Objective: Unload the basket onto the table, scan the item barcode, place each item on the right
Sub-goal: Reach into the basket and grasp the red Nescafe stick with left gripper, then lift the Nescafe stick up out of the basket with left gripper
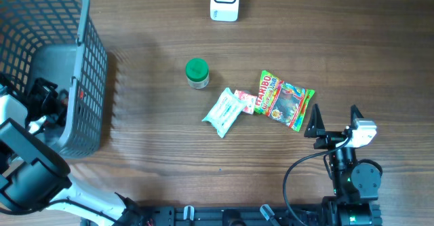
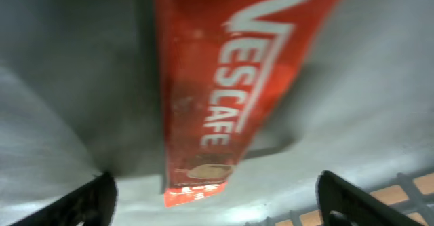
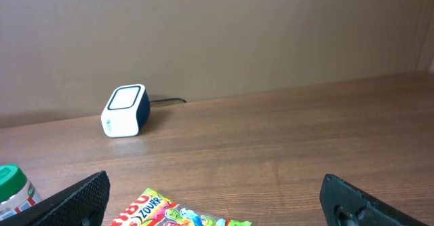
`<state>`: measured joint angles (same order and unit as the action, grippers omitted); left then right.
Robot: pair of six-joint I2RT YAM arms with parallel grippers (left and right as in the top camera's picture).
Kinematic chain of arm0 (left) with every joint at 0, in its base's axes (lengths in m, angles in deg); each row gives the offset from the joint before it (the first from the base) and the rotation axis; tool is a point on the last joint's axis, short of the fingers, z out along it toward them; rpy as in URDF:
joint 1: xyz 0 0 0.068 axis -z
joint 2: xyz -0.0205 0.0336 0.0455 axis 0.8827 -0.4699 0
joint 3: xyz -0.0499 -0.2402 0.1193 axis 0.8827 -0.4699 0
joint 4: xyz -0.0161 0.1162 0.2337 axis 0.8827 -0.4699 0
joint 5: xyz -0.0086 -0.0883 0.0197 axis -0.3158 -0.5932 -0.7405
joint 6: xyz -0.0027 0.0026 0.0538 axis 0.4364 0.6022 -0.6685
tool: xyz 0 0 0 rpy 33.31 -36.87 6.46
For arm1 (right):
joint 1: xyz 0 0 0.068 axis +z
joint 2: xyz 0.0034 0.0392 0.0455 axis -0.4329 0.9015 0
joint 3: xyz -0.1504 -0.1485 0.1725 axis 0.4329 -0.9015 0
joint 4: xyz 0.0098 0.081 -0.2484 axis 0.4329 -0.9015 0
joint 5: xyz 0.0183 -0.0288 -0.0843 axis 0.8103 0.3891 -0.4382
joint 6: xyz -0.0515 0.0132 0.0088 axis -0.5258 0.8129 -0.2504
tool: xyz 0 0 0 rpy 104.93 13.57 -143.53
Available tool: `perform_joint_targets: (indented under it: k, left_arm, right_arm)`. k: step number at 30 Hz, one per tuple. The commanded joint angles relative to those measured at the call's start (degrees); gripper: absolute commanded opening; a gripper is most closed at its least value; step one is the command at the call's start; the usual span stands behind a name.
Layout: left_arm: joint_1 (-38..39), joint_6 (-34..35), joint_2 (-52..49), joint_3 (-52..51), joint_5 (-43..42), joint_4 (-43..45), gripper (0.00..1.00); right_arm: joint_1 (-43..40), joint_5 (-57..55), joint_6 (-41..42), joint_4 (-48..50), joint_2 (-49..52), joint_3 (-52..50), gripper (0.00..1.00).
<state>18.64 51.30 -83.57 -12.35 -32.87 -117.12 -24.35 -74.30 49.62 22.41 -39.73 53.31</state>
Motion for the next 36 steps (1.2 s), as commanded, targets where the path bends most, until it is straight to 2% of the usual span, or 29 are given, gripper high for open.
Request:
perform_joint_targets:
  k: [1, 3, 10, 11, 12, 13, 16, 21, 24, 29, 36]
  left_arm:
    - [0.3, -1.0, -9.5, -5.9, 12.9, -5.0, 0.92]
    - [0.3, -1.0, -9.5, -5.9, 15.6, -7.7, 0.99]
    - [-1.0, -0.9, -9.5, -5.9, 17.9, -12.4, 1.00]
    - [-1.5, -0.9, -9.5, -5.9, 18.0, -12.7, 0.97]
    - [-3.1, -1.3, -9.5, -5.9, 18.1, -12.9, 0.42]
    - [-3.8, -2.2, -9.5, -5.9, 18.2, -12.9, 0.23]
    - [-5.9, -4.6, -9.5, -5.9, 19.3, -13.4, 0.04]
    - [-8.5, -8.8, -9.4, -5.9, 19.6, -12.2, 0.04]
    - [-8.4, -12.9, -9.0, -5.9, 11.9, -7.1, 0.04]
    - [-5.7, -14.7, -7.2, -2.6, -7.4, 4.3, 0.04]
    - [2.3, -14.6, -3.3, 9.1, -14.1, 7.5, 0.04]
  right_arm:
    - [-0.2, -0.3, -0.8, 0.2, -0.3, -0.1, 1.00]
    - [-0.2, -0.3, -0.8, 0.2, -0.3, -0.1, 1.00]
    - [-0.2, -0.3, -0.8, 0.2, -0.3, -0.1, 1.00]
    - [-0.2, -0.3, -0.8, 0.2, -0.3, -0.1, 1.00]
    - [-0.2, -0.3, -0.8, 0.2, -0.3, -0.1, 1.00]
    - [-0.2, -0.3, -0.8, 0.2, -0.3, -0.1, 1.00]
    - [-0.2, -0.3, -0.8, 0.2, -0.3, -0.1, 1.00]
    - [-0.2, -0.3, -0.8, 0.2, -0.3, -0.1, 1.00]
    - [-0.2, -0.3, -0.8, 0.2, -0.3, -0.1, 1.00]
    - [-0.2, -0.3, -0.8, 0.2, -0.3, -0.1, 1.00]
    - [-0.2, -0.3, -0.8, 0.2, -0.3, -0.1, 1.00]
